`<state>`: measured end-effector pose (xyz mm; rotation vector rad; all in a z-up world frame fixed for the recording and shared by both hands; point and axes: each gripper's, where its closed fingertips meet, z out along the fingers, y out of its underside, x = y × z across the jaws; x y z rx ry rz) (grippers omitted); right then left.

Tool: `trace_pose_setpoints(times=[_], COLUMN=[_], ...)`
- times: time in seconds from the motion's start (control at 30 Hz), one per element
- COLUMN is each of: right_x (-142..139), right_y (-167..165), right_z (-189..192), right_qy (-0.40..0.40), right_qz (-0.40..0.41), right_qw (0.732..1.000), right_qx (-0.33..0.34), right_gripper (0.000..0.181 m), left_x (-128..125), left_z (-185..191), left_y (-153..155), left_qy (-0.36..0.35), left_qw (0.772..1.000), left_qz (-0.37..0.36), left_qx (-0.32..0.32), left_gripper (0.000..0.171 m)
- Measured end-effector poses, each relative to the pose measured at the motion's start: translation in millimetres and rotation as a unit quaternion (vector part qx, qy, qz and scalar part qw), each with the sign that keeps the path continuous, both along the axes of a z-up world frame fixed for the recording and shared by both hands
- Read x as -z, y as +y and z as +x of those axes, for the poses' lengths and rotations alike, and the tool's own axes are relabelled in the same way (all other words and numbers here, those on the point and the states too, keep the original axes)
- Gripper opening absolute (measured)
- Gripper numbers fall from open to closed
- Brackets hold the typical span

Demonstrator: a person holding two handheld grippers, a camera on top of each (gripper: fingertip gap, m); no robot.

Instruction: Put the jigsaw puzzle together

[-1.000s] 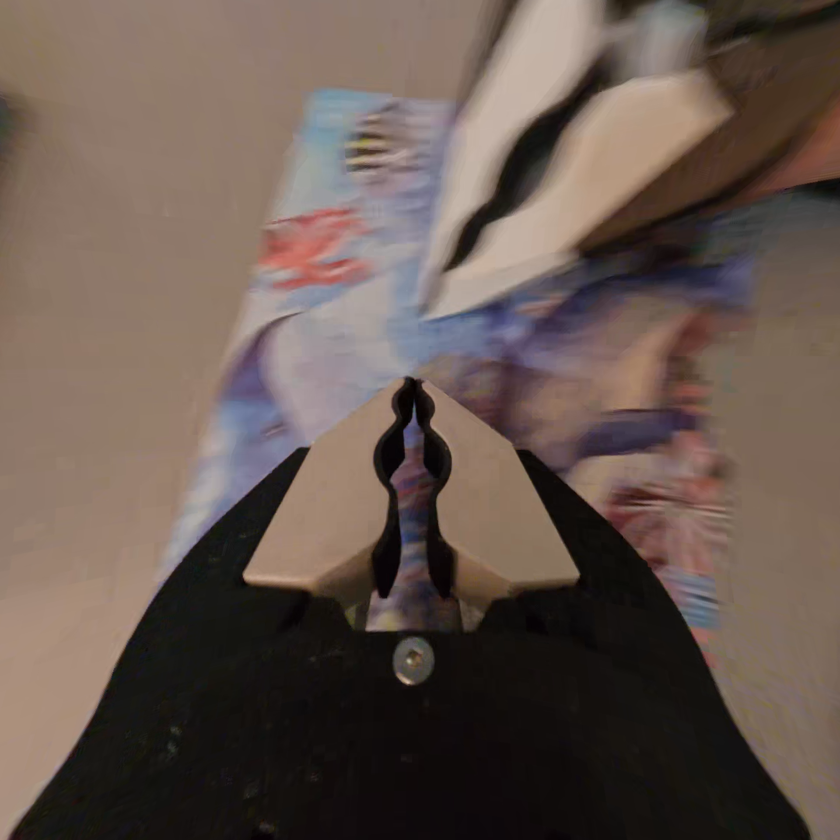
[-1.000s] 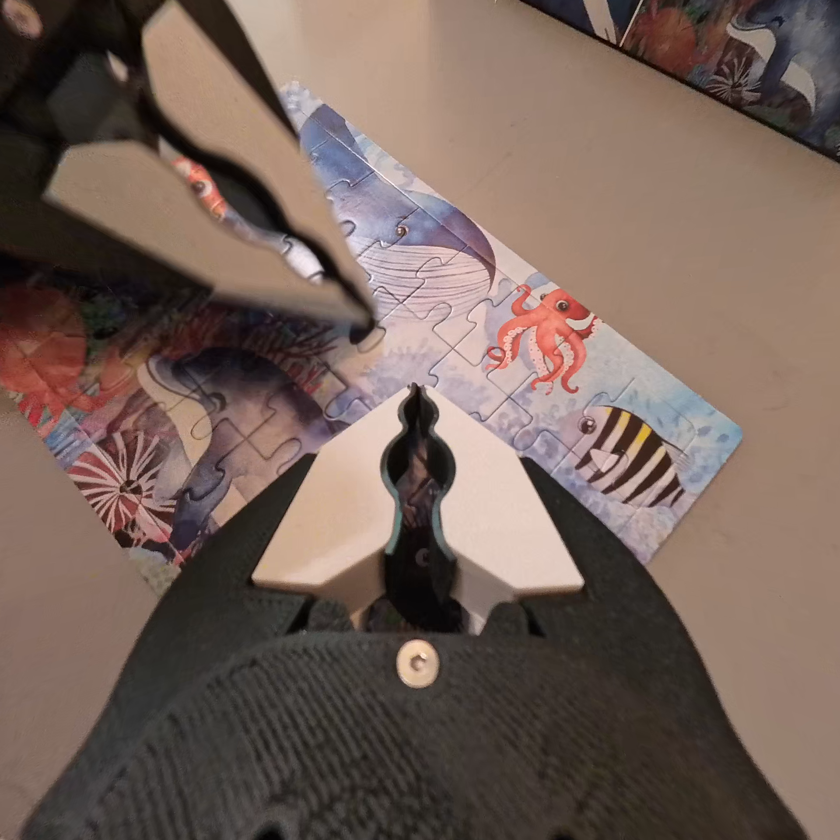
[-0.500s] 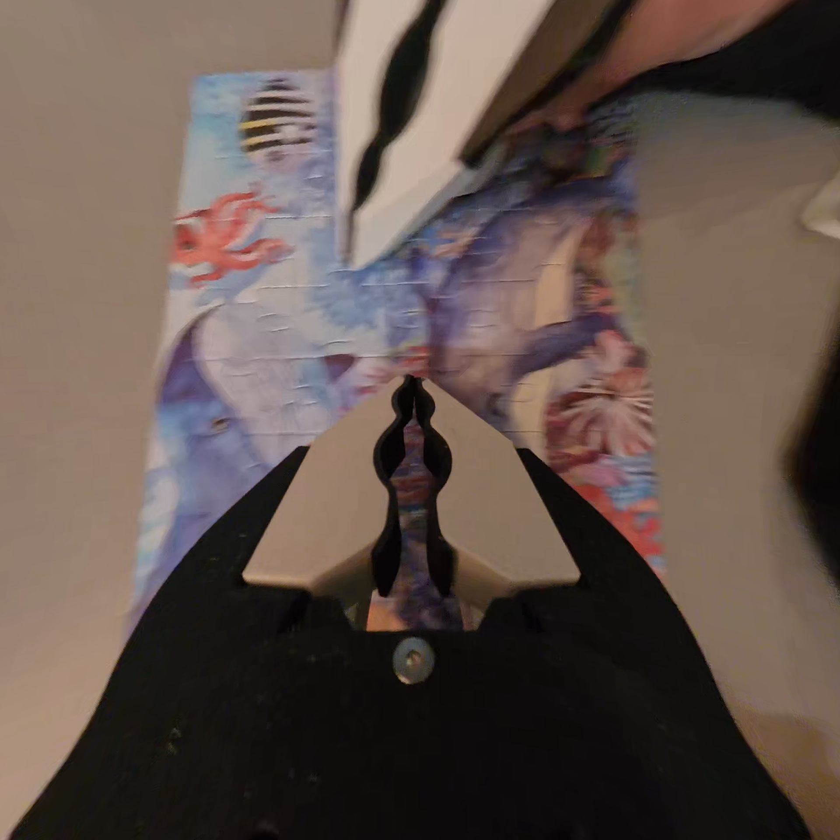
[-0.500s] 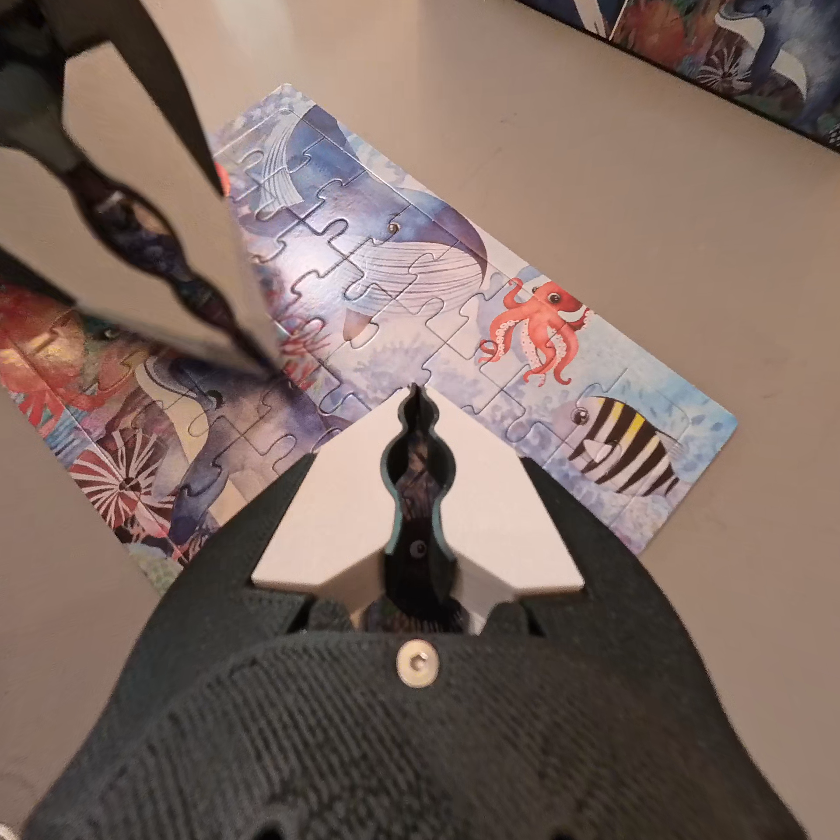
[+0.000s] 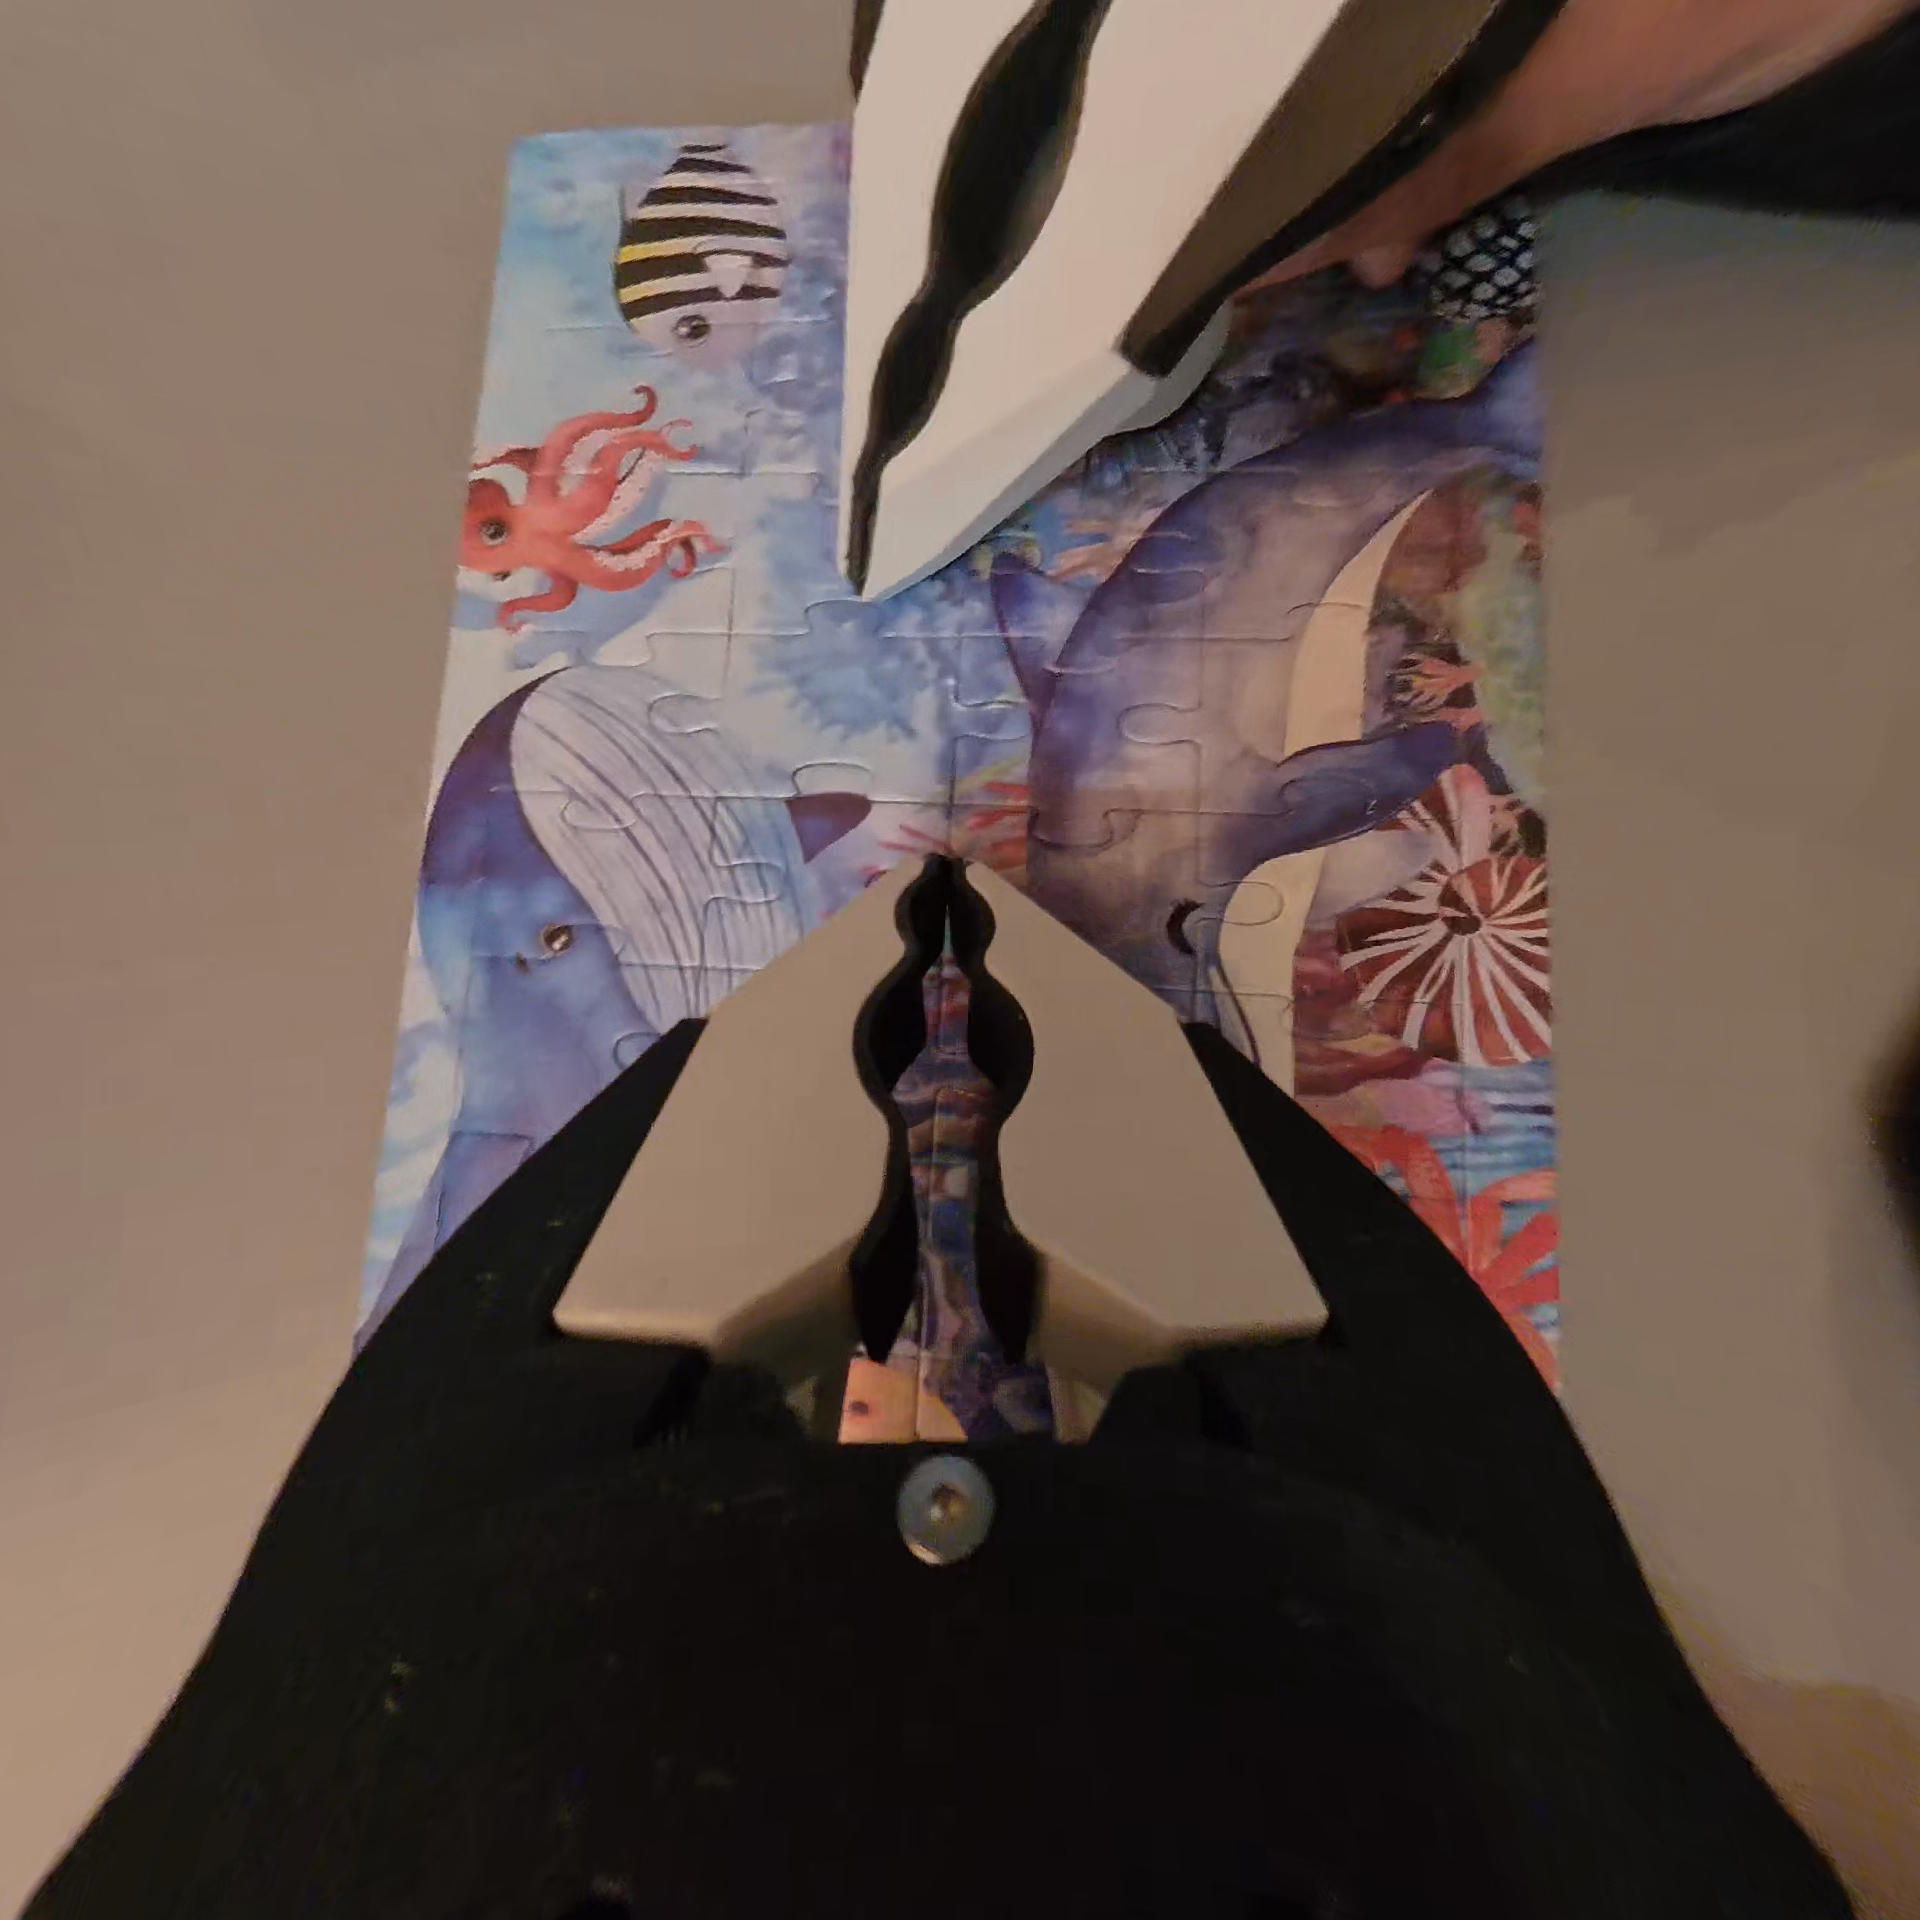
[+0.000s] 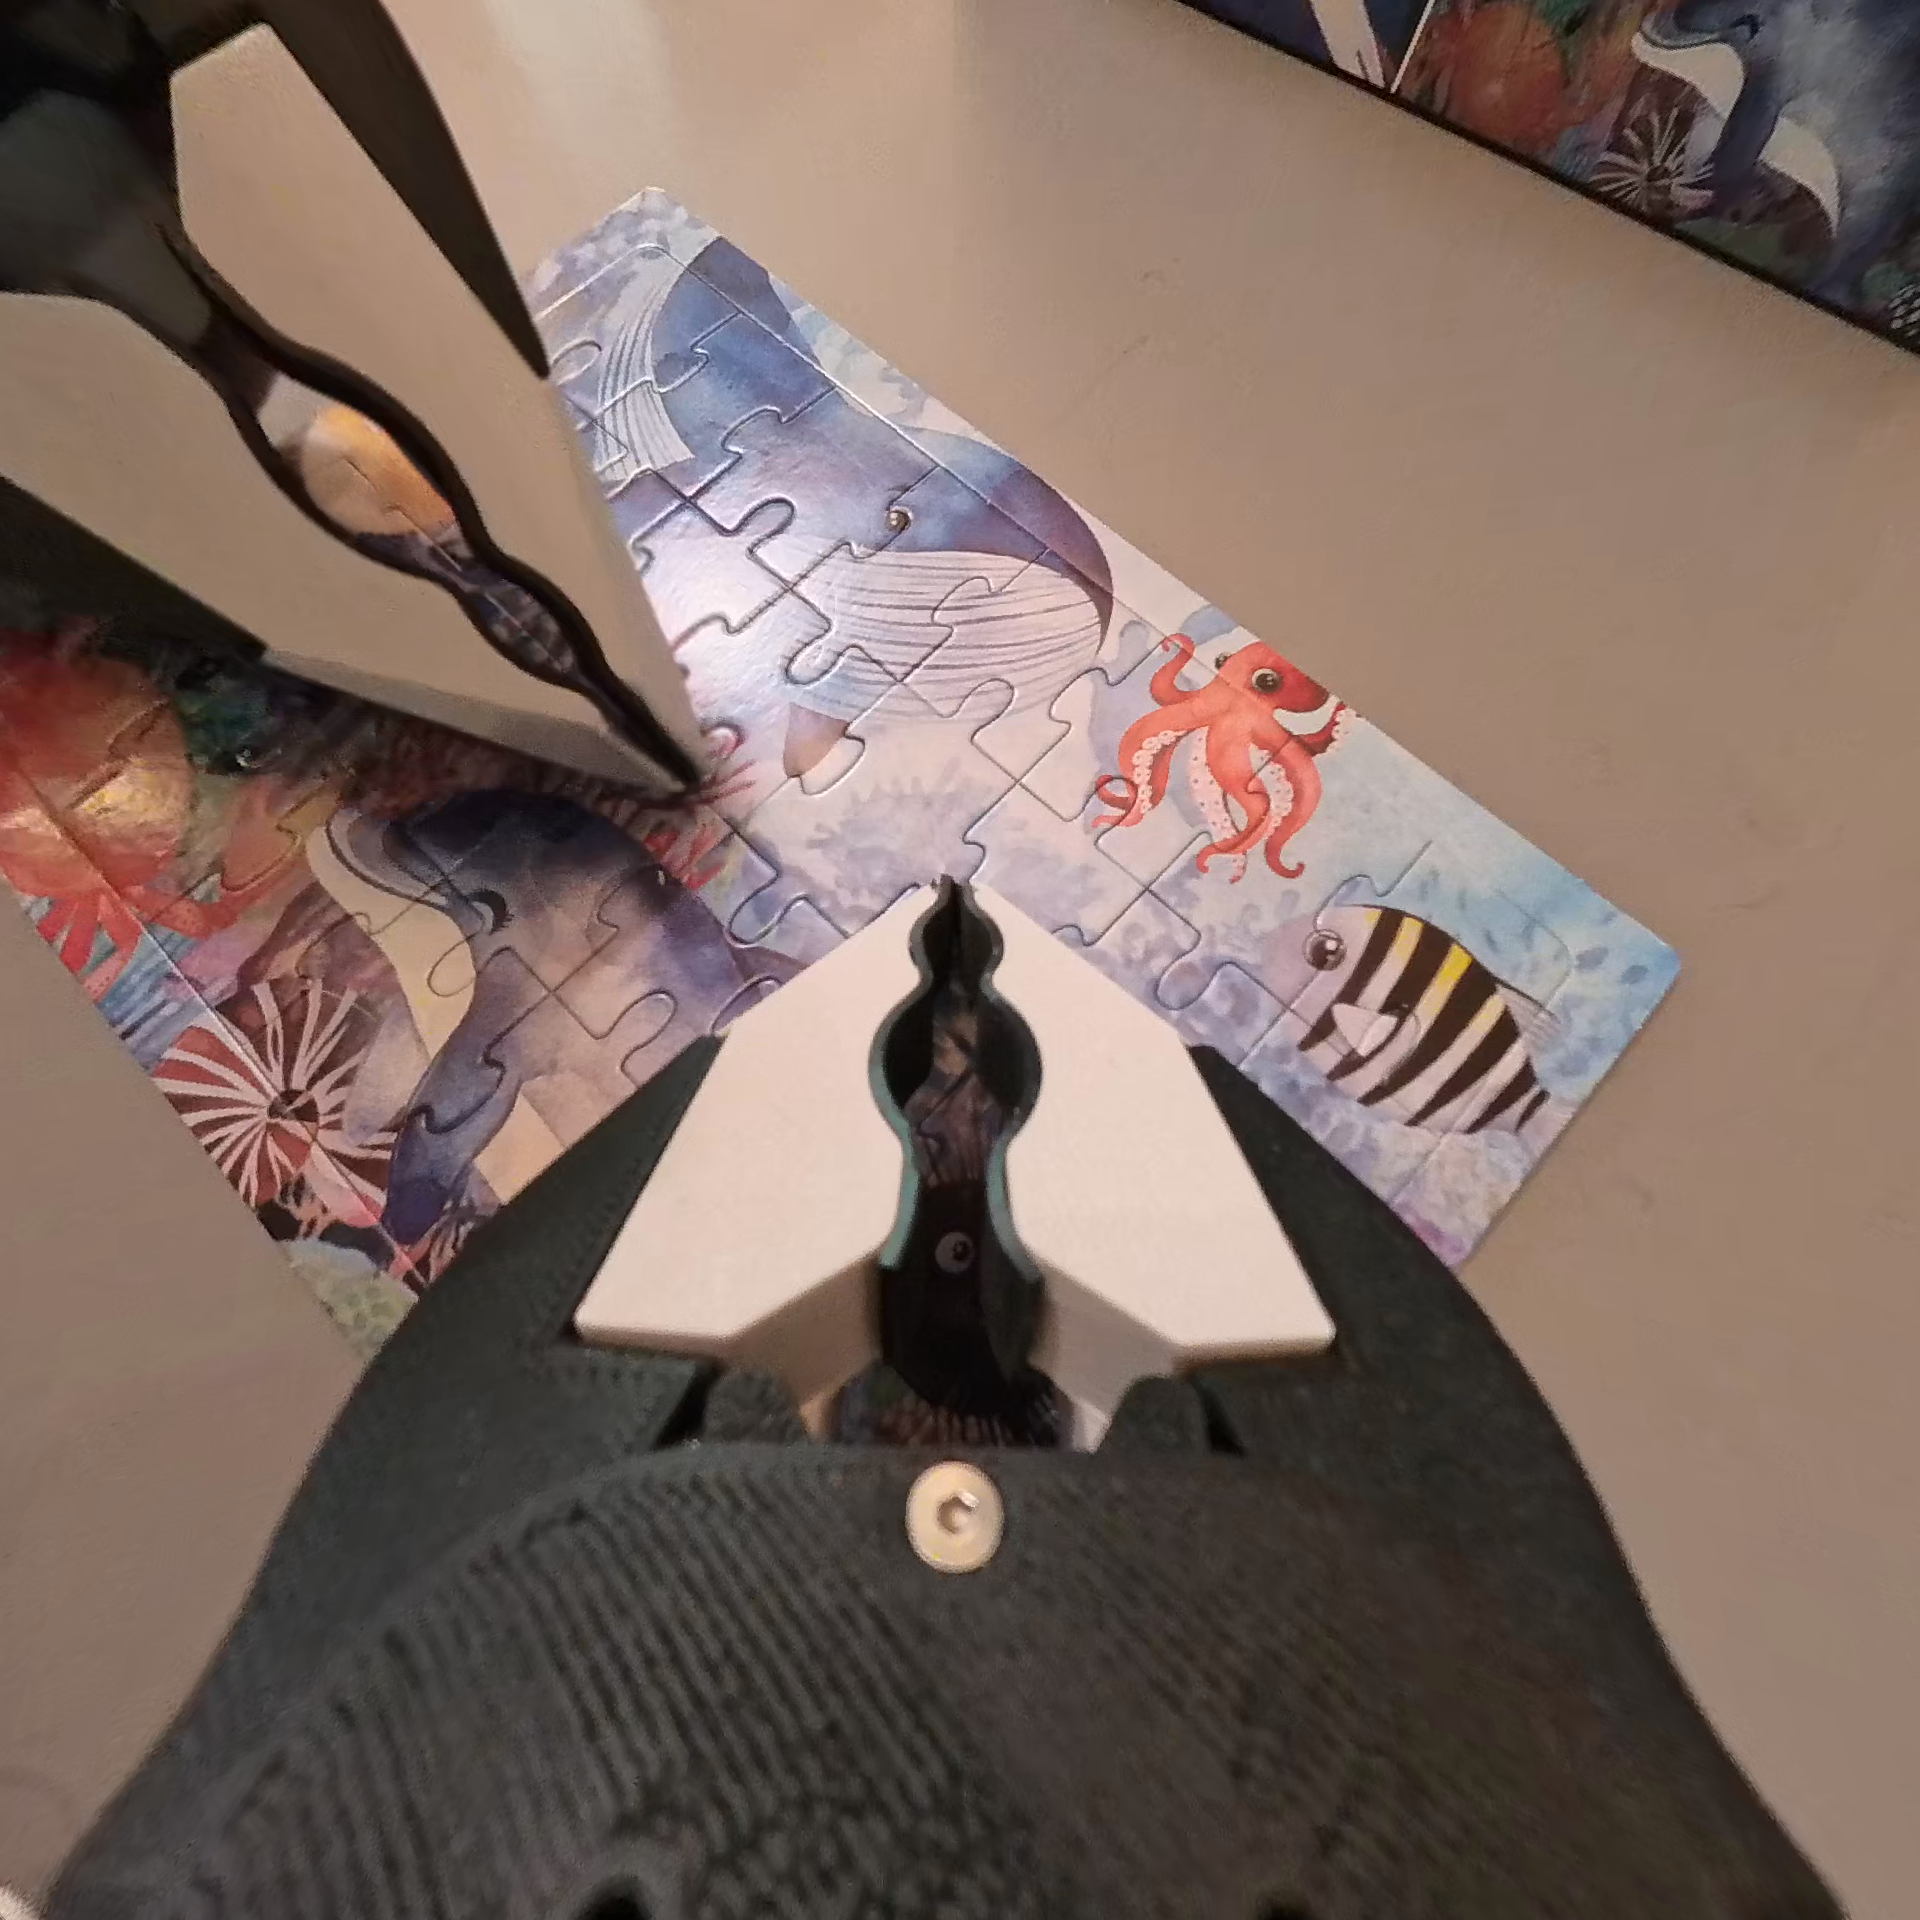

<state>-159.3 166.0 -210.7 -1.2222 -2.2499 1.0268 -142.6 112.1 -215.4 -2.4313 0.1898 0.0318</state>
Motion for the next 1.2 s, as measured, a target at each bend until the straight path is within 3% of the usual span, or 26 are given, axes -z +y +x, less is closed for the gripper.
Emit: trace_pose_setpoints(times=[0.13,0.27,0.53,0.67,0.73,0.9,1.07,1.2], right_x=[-1,-14,-12,1,1,0,-15,-21], right_y=[1,-16,-47,-48,-47,-42,-33,-22], right_z=[0,10,30,30,29,26,15,6], right_qy=[0.003,0.041,0.017,-0.004,-0.002,-0.003,0.039,0.044], right_qz=[0.001,-0.018,-0.036,0.000,0.003,-0.006,-0.007,-0.024], right_qw=[1.000,0.998,0.990,0.991,0.992,0.994,0.997,0.998], right_qx=[0.001,-0.053,-0.136,-0.132,-0.129,-0.110,-0.072,-0.035], right_gripper=[0.000,0.000,0.000,0.000,0.000,0.000,0.000,0.000], left_x=[-1,-6,-1,-1,0,-1,-23,-2], left_z=[-11,14,14,10,6,7,-2,-7], left_y=[-1,3,1,5,6,4,14,12], left_qy=[0.032,-0.033,-0.062,-0.075,-0.045,-0.062,-0.089,-0.079], left_qw=[0.999,0.999,0.998,0.997,0.999,0.998,0.991,0.994], left_qz=[-0.004,0.019,0.005,0.005,0.003,0.011,0.082,0.034], left_qx=[-0.026,0.027,0.019,-0.003,-0.010,-0.011,-0.050,-0.072], left_gripper=[0.000,0.000,0.000,0.000,0.000,0.000,0.000,0.000])
